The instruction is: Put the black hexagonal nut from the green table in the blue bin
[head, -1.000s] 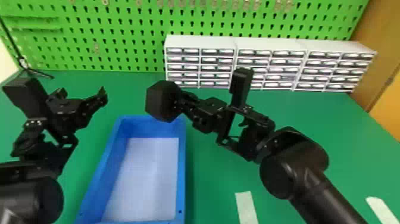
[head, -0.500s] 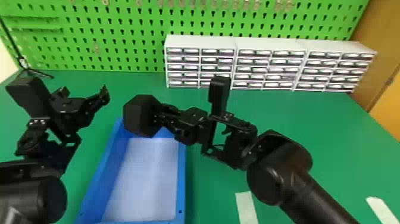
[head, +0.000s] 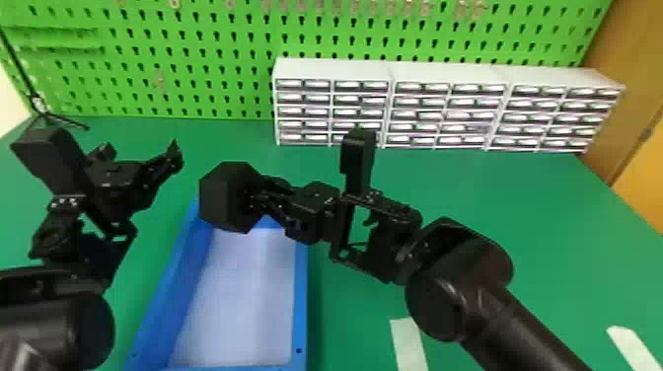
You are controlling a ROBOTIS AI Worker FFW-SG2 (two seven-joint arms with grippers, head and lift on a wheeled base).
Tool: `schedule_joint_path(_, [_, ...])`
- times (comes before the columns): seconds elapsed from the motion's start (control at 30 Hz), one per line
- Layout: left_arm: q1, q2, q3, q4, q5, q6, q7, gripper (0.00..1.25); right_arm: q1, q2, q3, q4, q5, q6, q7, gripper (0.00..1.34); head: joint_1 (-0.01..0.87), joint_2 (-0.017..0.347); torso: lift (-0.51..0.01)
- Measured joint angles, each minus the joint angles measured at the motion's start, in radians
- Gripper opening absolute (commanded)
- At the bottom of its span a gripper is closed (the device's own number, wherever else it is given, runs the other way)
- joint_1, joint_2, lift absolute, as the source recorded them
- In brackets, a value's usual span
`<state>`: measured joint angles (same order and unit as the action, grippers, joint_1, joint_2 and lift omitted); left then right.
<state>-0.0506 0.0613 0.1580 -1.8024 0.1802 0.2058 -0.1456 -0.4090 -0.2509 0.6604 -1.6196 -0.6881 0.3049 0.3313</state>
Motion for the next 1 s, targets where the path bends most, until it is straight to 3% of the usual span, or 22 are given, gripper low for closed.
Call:
schedule_joint_path(0.13, [0.0, 0.0, 0.0, 0.0, 0.001, 0.0, 0.0, 1.12, 0.0, 0.001, 0.0, 0.003, -0.002, 0.01, 0.0, 0.75, 0.692, 0.008, -0.097])
schedule_joint_path(1.0, [0.0, 0.0, -0.002, 0.002, 0.003, -0.001, 0.0, 1.12, 0.0, 0.004, -0.003, 0.004, -0.001, 0.037, -0.005, 0.75, 0.692, 0.008, -0.097])
